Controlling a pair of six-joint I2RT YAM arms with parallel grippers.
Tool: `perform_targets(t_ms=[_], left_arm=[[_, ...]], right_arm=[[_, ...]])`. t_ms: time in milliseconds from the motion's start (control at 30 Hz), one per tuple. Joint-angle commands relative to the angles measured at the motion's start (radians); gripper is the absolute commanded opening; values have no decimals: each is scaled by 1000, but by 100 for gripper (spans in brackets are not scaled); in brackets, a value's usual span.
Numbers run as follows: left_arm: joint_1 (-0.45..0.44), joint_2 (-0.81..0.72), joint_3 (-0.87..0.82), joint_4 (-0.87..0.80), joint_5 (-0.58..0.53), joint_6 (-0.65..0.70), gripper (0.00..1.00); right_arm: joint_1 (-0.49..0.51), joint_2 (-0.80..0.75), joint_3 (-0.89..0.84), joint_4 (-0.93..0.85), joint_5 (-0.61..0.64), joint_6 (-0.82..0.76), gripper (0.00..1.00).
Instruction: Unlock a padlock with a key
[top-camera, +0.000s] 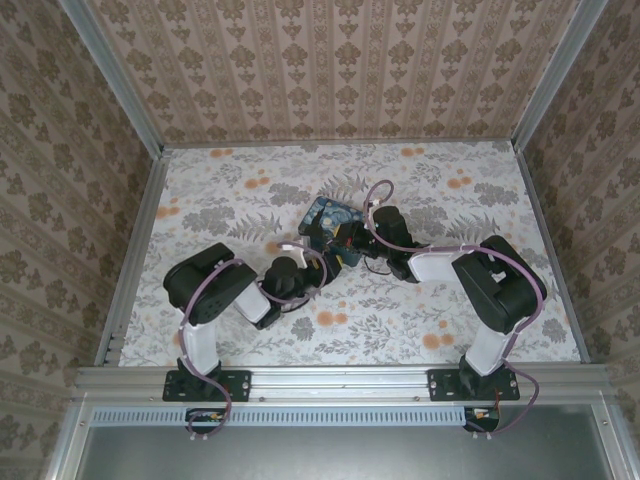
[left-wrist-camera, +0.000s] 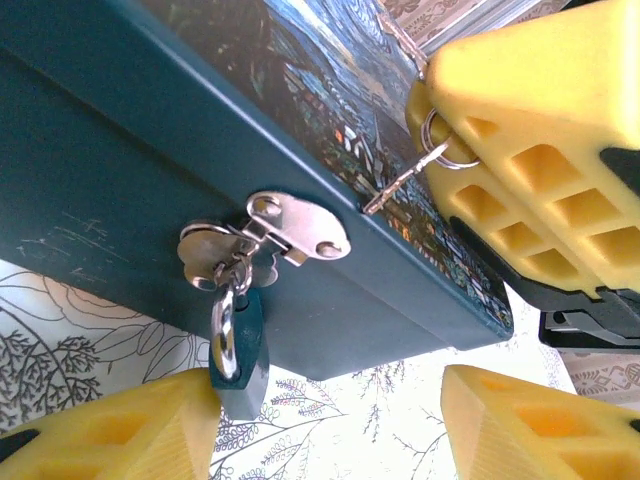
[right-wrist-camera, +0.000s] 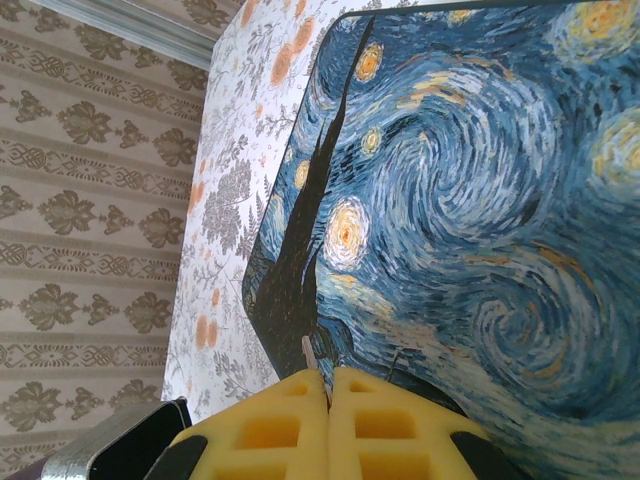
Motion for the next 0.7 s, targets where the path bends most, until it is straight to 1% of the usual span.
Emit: perform_targets(t_ms=[0,200,333,533,667], left_arm=[[-2,42,10,-2,-32,-15,62],[19,79,12,-3,-60,-19,61],[42,101,13,-8,-71,-33,57],[58,130,19,-14,-47,-29,50],[58,123,31,-70,-26,-3,49]], right_arm=[[6,47,-21,-86,-11,9,0],[6,46,-20,-86,-11,10,0],[6,46,-20,-87,-11,12,0],[6,47,-18,-88,-11,12,0],[6,48,-15,-92,-11,12,0]])
